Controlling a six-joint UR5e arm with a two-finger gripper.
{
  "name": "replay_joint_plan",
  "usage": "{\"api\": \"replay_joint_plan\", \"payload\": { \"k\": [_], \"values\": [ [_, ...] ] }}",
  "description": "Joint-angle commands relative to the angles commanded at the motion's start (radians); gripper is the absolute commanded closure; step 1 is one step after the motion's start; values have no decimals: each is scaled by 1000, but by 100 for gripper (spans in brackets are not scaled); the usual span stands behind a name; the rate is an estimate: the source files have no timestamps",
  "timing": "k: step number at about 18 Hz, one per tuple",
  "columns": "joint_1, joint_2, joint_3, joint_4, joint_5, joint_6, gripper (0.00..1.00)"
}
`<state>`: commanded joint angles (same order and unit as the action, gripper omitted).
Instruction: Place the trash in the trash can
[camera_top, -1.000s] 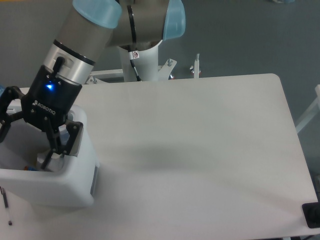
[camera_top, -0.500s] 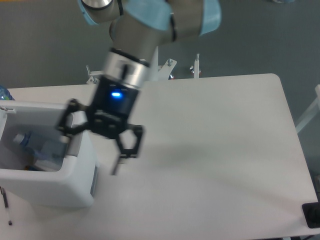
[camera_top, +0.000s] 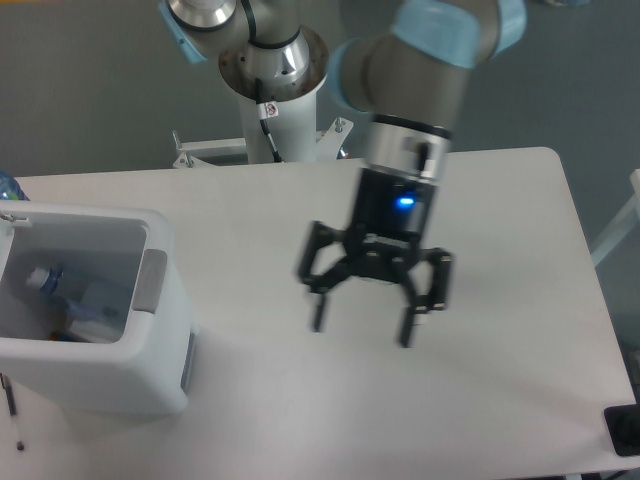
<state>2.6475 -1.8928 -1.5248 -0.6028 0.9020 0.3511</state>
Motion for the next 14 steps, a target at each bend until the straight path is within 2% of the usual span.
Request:
{"api": "replay_joint_plan", "payload": {
  "k": [5, 9, 12, 14],
  "values": [
    [43, -28, 5, -35, 8, 126, 0],
    [75, -32, 6, -130, 24, 316, 0],
    [80, -49, 26, -230, 161, 463, 0],
    [80, -77, 72, -326, 250, 561, 0]
  ]
}}
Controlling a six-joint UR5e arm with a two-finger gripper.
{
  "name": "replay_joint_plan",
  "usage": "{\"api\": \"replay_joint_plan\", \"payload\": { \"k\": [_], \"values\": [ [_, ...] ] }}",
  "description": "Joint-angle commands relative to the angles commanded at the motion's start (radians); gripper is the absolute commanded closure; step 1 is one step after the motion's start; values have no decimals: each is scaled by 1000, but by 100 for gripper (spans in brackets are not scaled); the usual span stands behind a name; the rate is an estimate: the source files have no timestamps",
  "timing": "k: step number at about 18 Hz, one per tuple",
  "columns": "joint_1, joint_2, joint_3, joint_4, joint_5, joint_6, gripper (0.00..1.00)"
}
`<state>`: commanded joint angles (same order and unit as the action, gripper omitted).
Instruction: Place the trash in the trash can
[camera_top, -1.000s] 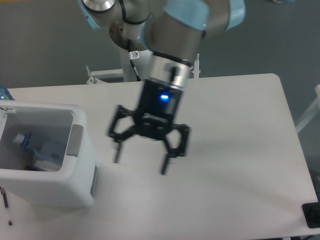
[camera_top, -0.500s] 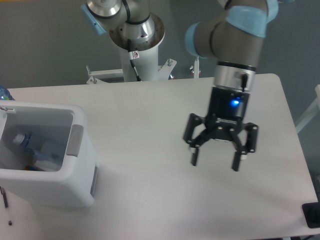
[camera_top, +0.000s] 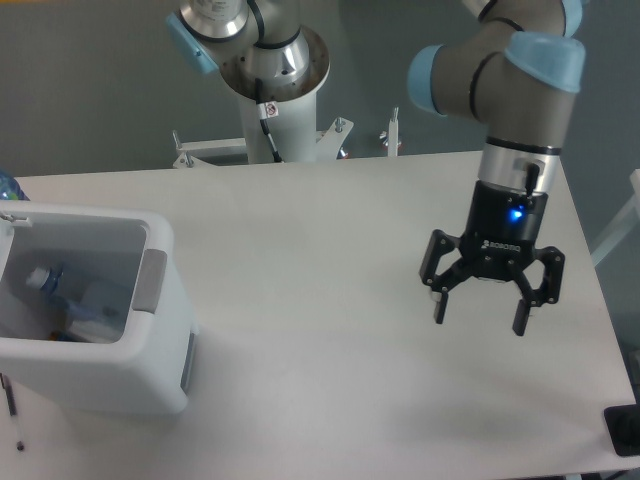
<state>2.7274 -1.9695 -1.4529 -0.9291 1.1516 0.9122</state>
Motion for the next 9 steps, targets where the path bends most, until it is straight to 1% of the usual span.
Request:
{"api": "replay_joint_plan", "payload": {
  "k": [3, 5, 7, 9],
  "values": [
    [-5, -29, 74, -153, 94, 130, 0],
    [-6, -38, 109, -235, 149, 232, 0],
    [-15, -48, 131, -298, 238, 339, 0],
    [-46, -52, 129, -307, 325, 402, 0]
  ]
}}
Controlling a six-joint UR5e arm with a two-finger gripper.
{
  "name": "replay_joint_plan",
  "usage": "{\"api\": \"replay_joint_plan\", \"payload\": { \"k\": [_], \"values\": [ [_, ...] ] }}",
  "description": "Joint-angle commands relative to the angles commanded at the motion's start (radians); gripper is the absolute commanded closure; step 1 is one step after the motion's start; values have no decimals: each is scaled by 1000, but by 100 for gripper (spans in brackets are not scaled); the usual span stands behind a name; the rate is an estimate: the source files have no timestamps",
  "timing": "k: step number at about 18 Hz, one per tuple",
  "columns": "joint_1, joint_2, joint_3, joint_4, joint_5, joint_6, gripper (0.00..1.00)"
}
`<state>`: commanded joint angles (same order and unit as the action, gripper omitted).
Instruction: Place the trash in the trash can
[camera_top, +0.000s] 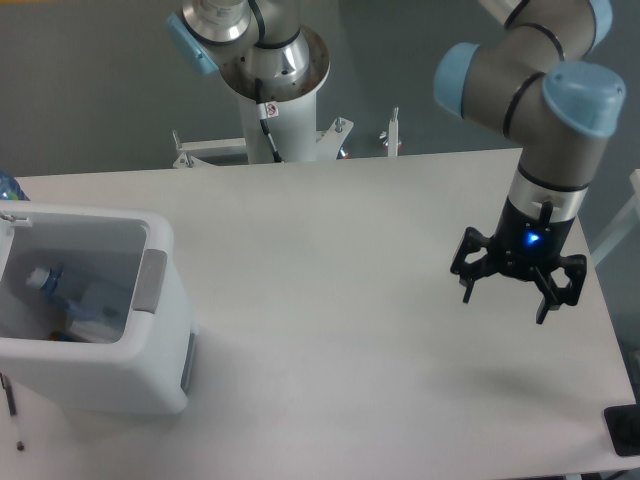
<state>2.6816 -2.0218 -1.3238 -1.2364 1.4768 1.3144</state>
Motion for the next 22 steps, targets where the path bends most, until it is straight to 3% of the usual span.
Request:
{"api": "replay_joint_plan", "payload": {
  "k": [7, 10, 22],
  "values": [
    [-57, -34, 23, -9, 163, 31, 0],
    [-61, -49, 34, -6, 169, 109, 0],
    [-63, -38, -9, 6, 171, 112, 0]
  ]
}}
